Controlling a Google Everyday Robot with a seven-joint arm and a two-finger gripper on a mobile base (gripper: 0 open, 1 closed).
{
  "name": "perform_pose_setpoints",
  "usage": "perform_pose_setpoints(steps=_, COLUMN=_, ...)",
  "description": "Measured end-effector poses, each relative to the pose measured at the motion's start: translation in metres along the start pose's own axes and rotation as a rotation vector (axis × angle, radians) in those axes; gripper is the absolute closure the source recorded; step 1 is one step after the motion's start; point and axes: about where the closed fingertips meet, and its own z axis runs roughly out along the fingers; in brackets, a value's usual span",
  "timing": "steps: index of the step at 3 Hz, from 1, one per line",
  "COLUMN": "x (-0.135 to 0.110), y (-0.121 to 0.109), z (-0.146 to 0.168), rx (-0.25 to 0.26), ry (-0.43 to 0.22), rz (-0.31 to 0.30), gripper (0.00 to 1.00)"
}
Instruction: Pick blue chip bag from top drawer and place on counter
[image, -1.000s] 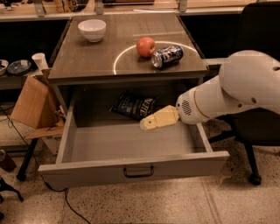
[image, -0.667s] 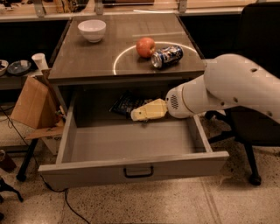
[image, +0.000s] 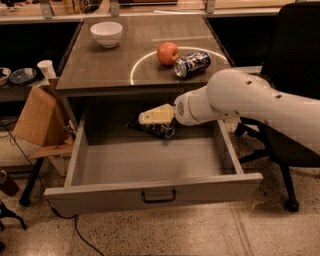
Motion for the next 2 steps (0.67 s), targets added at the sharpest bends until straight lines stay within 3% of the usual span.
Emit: perform_pose_setpoints(steps=2, x=-0.033, y=-0.020, z=0.079, rx=0.117, ry=-0.057, rz=0.041, gripper=0.00)
